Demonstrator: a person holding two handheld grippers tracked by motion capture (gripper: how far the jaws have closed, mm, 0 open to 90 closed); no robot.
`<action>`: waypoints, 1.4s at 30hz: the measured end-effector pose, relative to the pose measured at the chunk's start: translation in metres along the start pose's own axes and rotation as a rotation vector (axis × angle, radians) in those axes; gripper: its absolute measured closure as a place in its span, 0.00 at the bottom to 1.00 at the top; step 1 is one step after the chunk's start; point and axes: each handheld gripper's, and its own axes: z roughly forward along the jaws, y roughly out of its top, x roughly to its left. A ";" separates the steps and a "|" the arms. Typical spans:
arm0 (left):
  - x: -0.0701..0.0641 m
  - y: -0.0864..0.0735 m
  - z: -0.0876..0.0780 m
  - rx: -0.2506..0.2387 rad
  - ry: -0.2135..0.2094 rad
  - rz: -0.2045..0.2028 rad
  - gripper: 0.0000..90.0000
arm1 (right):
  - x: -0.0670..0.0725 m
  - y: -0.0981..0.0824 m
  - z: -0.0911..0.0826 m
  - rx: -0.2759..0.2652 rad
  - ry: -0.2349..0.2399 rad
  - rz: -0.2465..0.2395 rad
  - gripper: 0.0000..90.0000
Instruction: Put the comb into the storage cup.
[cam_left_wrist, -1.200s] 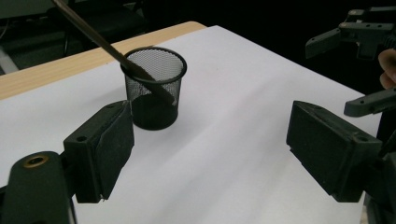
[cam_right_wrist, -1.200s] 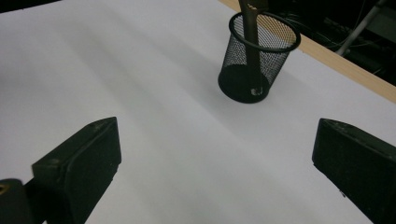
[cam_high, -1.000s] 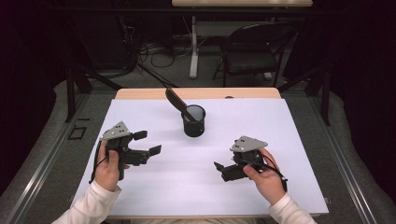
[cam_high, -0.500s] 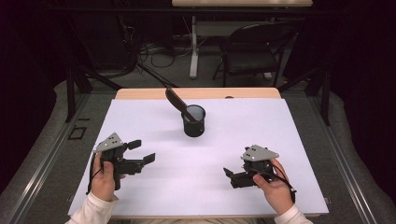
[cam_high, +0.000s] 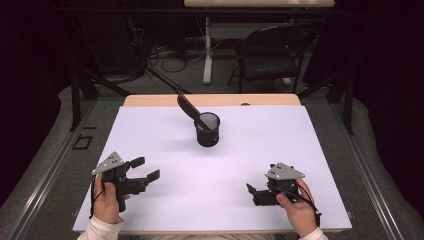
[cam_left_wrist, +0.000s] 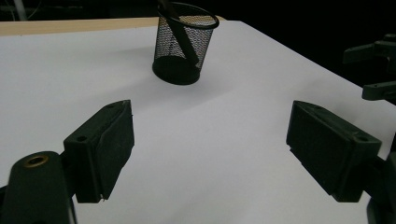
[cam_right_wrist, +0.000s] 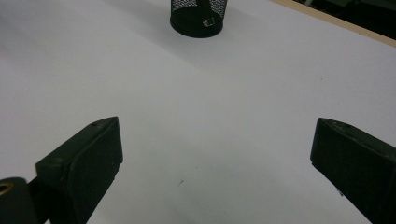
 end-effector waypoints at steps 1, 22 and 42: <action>0.001 -0.001 -0.001 -0.002 0.006 0.000 0.17 | 0.000 -0.002 0.001 -0.001 -0.001 0.007 0.02; 0.019 -0.018 -0.004 -0.031 0.072 0.000 0.17 | -0.019 -0.026 0.009 -0.012 -0.050 0.081 0.03; 0.031 -0.026 -0.002 -0.040 0.099 -0.007 0.17 | -0.036 -0.039 0.016 -0.008 -0.084 0.156 0.03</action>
